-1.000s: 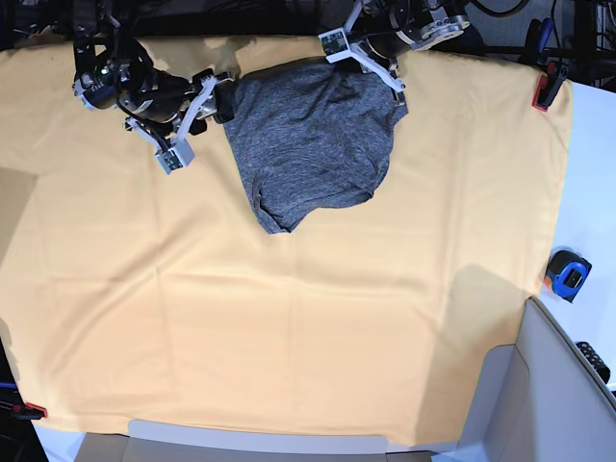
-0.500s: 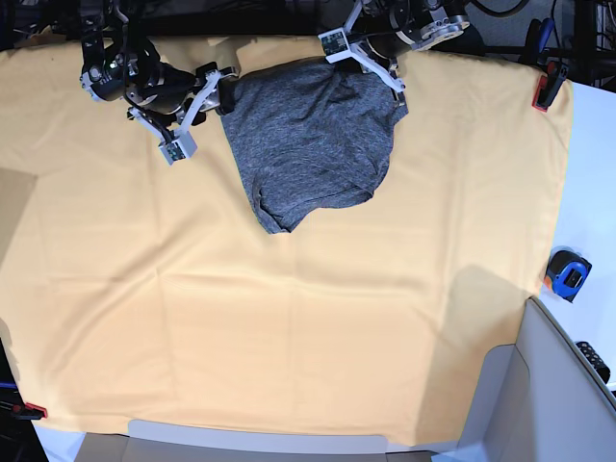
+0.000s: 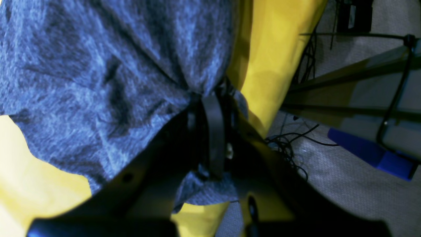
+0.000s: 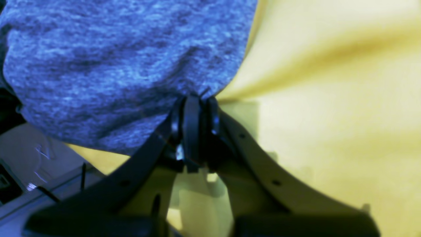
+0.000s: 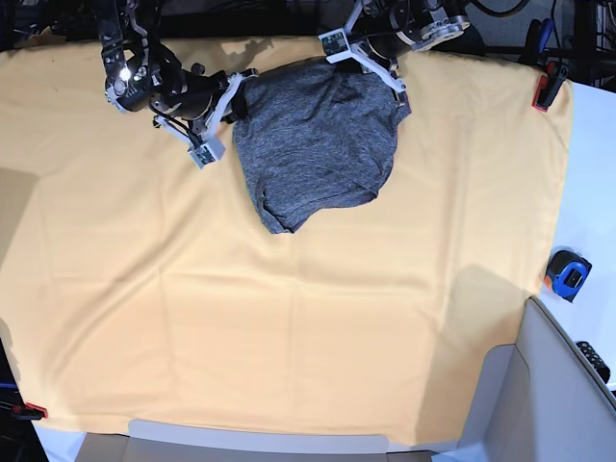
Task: Fold the T-shirt properly
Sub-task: 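Pull the held edges outward with both grippers and release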
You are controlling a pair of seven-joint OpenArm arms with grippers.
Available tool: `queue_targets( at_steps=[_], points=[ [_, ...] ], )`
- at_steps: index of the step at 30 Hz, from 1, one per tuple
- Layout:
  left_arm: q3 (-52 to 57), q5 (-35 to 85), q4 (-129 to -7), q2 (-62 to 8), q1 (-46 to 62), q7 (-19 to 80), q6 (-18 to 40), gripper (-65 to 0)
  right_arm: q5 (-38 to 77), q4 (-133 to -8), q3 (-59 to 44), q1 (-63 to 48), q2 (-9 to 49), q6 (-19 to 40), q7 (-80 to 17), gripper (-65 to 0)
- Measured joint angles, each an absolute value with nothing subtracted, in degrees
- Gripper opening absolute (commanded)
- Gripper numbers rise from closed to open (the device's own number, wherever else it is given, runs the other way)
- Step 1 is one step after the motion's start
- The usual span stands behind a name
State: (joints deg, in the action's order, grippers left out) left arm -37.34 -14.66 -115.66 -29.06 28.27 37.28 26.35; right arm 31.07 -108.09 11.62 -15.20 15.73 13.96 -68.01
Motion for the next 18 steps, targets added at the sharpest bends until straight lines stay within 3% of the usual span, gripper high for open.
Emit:
queue_targets(
  at_steps=[10, 18],
  points=[
    [-37.3, -14.6, -115.7, -29.3, 28.3, 37.2, 26.3, -65.0, 32.8, -110.8, 8.5, -16.4, 18.1, 14.5, -69.7, -65.0],
    [-37.3, -14.4, -115.8, -34.3, 28.3, 35.9, 26.2, -65.0, 33.1, -110.9, 3.2, -16.9, 18.9, 14.6, -70.5, -65.0]
  ],
)
